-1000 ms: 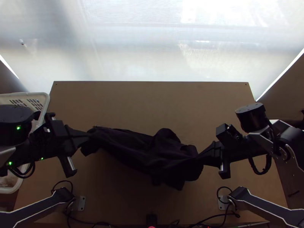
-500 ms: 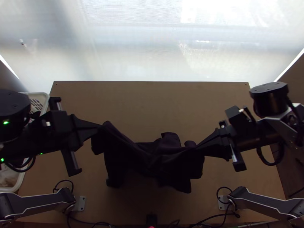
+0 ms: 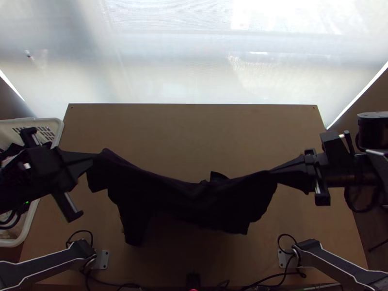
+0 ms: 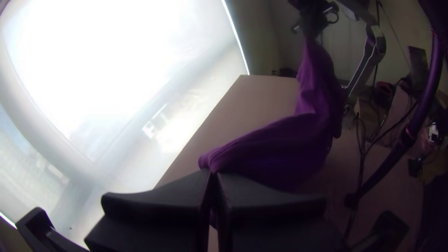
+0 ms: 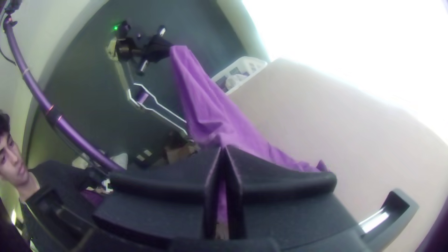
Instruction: Fold the t-shirt
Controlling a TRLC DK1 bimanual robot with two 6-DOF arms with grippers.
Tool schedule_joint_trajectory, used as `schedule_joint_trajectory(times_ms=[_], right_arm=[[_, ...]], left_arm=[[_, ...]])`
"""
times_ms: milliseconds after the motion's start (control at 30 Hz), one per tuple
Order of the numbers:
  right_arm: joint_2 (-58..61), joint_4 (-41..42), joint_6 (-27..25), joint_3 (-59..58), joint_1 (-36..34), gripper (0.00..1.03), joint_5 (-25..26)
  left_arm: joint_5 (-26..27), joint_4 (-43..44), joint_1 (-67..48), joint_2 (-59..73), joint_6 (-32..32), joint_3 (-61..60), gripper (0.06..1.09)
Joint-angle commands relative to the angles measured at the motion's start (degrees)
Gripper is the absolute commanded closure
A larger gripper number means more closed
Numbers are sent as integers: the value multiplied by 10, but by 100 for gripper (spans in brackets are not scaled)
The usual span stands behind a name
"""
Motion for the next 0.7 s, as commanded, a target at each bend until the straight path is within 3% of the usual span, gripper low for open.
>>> schedule_joint_trajectory(times_ms=[0, 133, 233, 433, 667], right_arm=[[-2, 103, -7, -100, -62, 100, 25], [18, 208, 17, -131, -75, 100, 91], [37, 236, 26, -116, -87, 100, 109], [66, 271, 49, -35, -89, 100, 155], [69, 249, 71, 30, -97, 100, 154]], left_arm=[[22, 145, 92, -57, 88, -205, 105], [93, 245, 217, -61, 123, -293, 105], [145, 294, 311, -49, 132, -320, 105], [151, 358, 387, -40, 147, -346, 105], [164, 350, 384, -56, 143, -302, 105]])
